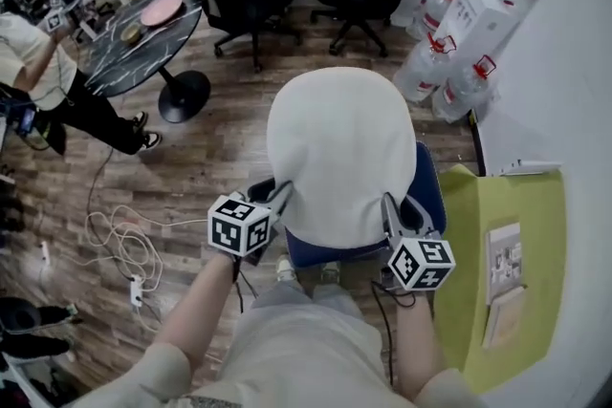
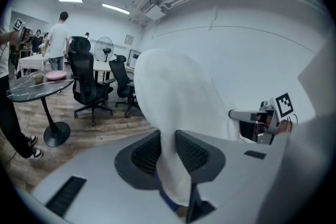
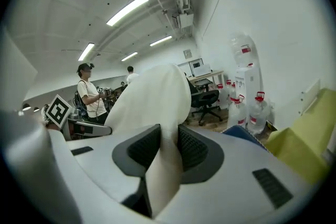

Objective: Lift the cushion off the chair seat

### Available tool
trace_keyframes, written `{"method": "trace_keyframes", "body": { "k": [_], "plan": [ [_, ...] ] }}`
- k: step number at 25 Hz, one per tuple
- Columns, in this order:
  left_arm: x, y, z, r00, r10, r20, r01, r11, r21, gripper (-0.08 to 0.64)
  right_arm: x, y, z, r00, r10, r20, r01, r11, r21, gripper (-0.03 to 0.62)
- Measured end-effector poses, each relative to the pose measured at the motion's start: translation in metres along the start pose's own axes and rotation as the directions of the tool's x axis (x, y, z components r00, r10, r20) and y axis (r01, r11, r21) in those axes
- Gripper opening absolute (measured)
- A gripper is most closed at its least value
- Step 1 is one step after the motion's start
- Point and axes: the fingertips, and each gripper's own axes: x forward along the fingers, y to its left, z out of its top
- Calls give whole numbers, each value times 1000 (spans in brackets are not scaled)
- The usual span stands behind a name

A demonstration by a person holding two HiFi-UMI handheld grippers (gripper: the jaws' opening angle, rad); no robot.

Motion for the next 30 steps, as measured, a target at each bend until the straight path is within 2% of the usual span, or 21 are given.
{"method": "trace_keyframes", "body": {
  "k": [6,9,15,20,30],
  "plan": [
    [-44,-11,63,995,-3,99,-4,998,67,104,-27,39,63,994,29,106,-22,998,-63,118],
    [-67,-21,83,990,12,144,-27,994,102,104,-44,58,85,986,51,156,-28,989,-145,118],
    [-118,-41,118,968,13,249,-48,990,136,104,-74,86,125,962,104,254,-58,981,-184,118],
    [-149,-58,137,949,18,315,-74,983,168,104,-94,99,145,939,160,304,-102,975,-198,118],
    [-165,-79,150,937,6,349,-85,974,209,104,-119,102,162,927,159,339,-90,973,-210,118]
  ]
}}
